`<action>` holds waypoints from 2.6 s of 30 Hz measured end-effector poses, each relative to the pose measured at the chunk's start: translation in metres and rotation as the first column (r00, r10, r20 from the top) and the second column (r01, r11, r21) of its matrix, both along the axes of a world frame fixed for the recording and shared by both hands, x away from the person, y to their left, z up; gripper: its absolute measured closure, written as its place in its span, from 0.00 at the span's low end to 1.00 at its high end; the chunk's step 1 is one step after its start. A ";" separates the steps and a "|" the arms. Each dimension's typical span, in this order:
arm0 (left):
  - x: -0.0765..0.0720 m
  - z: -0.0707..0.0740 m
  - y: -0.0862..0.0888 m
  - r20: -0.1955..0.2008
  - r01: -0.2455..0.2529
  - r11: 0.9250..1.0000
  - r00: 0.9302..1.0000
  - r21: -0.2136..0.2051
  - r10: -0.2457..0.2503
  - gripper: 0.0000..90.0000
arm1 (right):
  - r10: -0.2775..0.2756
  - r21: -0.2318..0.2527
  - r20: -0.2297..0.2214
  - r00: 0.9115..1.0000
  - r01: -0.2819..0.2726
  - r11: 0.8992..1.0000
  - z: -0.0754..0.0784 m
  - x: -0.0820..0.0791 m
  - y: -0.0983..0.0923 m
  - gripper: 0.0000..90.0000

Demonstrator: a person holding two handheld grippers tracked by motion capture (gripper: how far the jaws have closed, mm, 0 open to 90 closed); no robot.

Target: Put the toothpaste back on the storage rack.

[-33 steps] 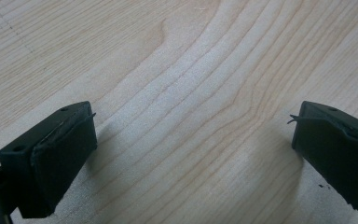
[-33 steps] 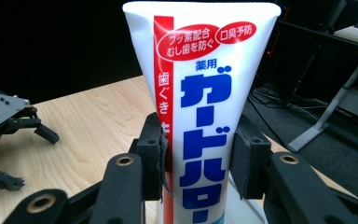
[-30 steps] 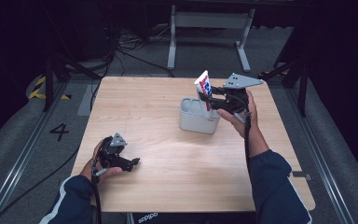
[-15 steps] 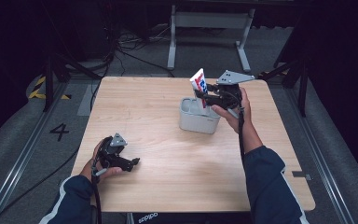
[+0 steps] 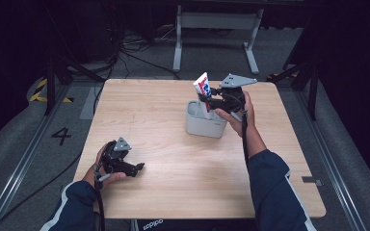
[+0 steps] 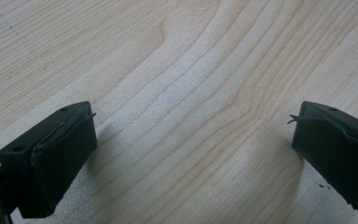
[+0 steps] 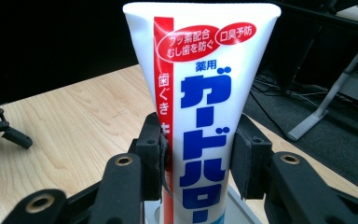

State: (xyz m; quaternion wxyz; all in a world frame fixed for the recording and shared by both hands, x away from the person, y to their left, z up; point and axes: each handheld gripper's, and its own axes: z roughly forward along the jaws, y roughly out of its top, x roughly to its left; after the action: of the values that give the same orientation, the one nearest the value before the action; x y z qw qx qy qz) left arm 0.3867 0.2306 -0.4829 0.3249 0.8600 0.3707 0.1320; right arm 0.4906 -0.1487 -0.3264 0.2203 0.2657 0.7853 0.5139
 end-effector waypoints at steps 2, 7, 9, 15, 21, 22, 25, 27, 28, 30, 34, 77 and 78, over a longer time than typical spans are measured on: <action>0.000 0.000 0.000 0.000 0.000 1.000 1.000 0.000 0.000 0.00 | -0.003 0.007 -0.002 1.000 0.003 1.000 -0.001 0.001 -0.002 0.68; 0.000 0.000 0.000 0.001 -0.001 1.000 1.000 0.001 0.001 0.00 | -0.017 -0.001 -0.001 1.000 0.017 1.000 -0.003 0.003 -0.003 0.68; 0.000 0.000 0.000 0.002 -0.001 1.000 1.000 0.000 0.001 0.00 | -0.020 -0.001 -0.002 1.000 0.020 1.000 -0.004 0.005 -0.004 0.68; 0.000 0.000 0.000 0.003 -0.001 1.000 1.000 0.000 0.001 0.00 | -0.026 0.000 -0.006 1.000 0.026 1.000 -0.007 0.007 -0.005 0.68; 0.000 0.000 0.000 0.003 -0.001 1.000 1.000 -0.001 0.001 0.00 | -0.029 -0.012 -0.015 0.999 0.029 1.000 -0.013 0.009 -0.006 0.68; 0.000 0.000 0.000 0.001 -0.001 1.000 1.000 0.001 0.001 0.00 | -0.030 -0.013 -0.018 0.999 0.029 0.999 -0.015 0.009 -0.007 0.68; 0.000 -0.001 0.000 0.005 -0.002 1.000 1.000 -0.005 0.002 0.00 | -0.032 -0.016 -0.028 0.999 0.031 0.999 -0.018 0.009 -0.009 0.68; 0.000 -0.001 0.000 0.005 -0.002 1.000 1.000 -0.004 0.002 0.00 | -0.034 -0.018 -0.032 0.999 0.033 0.999 -0.020 0.010 -0.010 0.68; 0.000 0.000 0.000 0.005 -0.002 1.000 1.000 -0.003 0.002 0.00 | -0.035 -0.021 -0.035 0.999 0.035 0.999 -0.022 0.010 -0.011 0.68; 0.000 -0.001 0.000 0.006 -0.002 1.000 1.000 -0.004 0.002 0.00 | -0.035 -0.028 -0.038 0.999 0.034 0.999 -0.024 0.010 -0.013 0.68; 0.000 -0.001 0.000 0.007 -0.001 1.000 1.000 -0.003 0.001 0.00 | -0.040 -0.039 -0.051 0.998 0.038 0.999 -0.029 0.009 -0.014 0.67; 0.000 0.000 0.000 0.007 0.001 1.000 1.000 0.001 -0.001 0.00 | 0.002 -0.147 -0.107 0.994 -0.018 0.989 -0.055 -0.002 -0.025 0.61; 0.000 0.000 0.000 0.007 0.001 1.000 1.000 0.001 -0.001 0.00 | 0.010 -0.151 -0.107 0.994 -0.026 0.988 -0.055 -0.002 -0.024 0.61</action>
State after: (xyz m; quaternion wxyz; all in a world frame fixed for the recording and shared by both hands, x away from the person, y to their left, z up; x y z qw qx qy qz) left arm 0.3871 0.2305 -0.4833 0.3258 0.8599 0.3690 0.1349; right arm 0.4882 -0.1725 -0.3812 0.1934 0.2680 0.8352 0.4395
